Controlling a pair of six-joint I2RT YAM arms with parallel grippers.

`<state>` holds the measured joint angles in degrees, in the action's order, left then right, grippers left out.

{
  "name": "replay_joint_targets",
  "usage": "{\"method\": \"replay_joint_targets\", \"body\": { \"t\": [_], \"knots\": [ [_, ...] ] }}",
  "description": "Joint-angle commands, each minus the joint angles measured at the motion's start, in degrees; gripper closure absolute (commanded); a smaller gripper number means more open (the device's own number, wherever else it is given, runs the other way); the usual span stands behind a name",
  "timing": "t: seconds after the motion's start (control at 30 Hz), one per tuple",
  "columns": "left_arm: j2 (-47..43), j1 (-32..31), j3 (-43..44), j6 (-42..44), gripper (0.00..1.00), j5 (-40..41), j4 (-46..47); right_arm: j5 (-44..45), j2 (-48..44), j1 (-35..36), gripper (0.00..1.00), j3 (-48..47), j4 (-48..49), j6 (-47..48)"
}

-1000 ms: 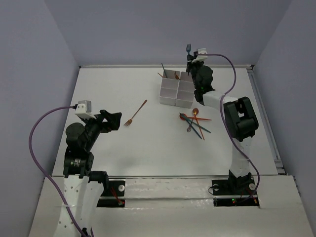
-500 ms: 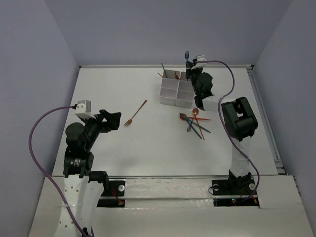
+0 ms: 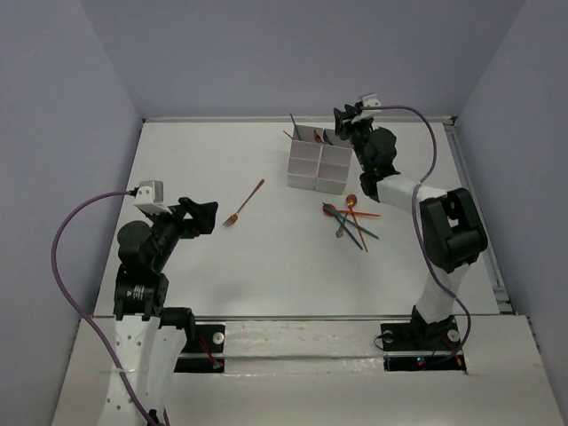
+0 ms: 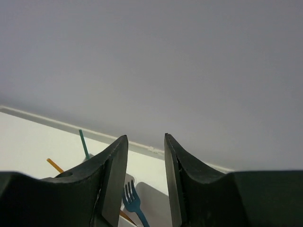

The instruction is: Sort the eating utensils into containers

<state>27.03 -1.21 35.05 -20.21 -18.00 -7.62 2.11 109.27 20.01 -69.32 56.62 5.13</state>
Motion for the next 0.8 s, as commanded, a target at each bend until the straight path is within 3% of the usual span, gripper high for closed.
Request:
{"method": "replay_joint_targets", "body": {
  "t": [0.0,0.07,0.1,0.2,0.27,0.43,0.6,0.77],
  "knots": [
    [-1.01,0.33,0.64,0.26,0.01,-0.99,2.69,-15.48,-10.47,1.52,0.64,-2.65,-11.13,-0.03],
    [-1.27,0.86,0.64,0.17,0.01,-0.98,2.70,-27.43,-11.71,3.18,0.66,-10.26,-34.44,1.81],
    [-1.19,0.86,0.64,0.17,0.01,-0.99,2.70,-27.51,-11.37,3.19,0.66,-10.31,-34.56,2.69],
    [-1.36,0.86,0.64,0.17,0.01,-0.99,2.70,-39.61,-7.52,7.48,0.66,-24.76,-60.66,6.47],
    [-1.45,0.86,0.81,0.17,0.01,-0.55,2.52,-39.99,-4.88,9.77,0.66,-27.79,-68.09,9.11],
    [-2.85,0.86,0.90,0.08,0.01,0.77,2.34,-37.71,1.45,16.36,0.62,-33.06,-76.02,12.88],
    [-3.47,0.86,1.07,0.08,0.01,1.04,2.26,-32.11,11.30,20.33,0.44,-46.84,-90.60,18.24],
    [-3.82,1.39,1.34,0.08,0.01,1.04,2.17,-26.02,19.83,22.79,0.32,-53.01,-94.85,24.84]
  ]
}}
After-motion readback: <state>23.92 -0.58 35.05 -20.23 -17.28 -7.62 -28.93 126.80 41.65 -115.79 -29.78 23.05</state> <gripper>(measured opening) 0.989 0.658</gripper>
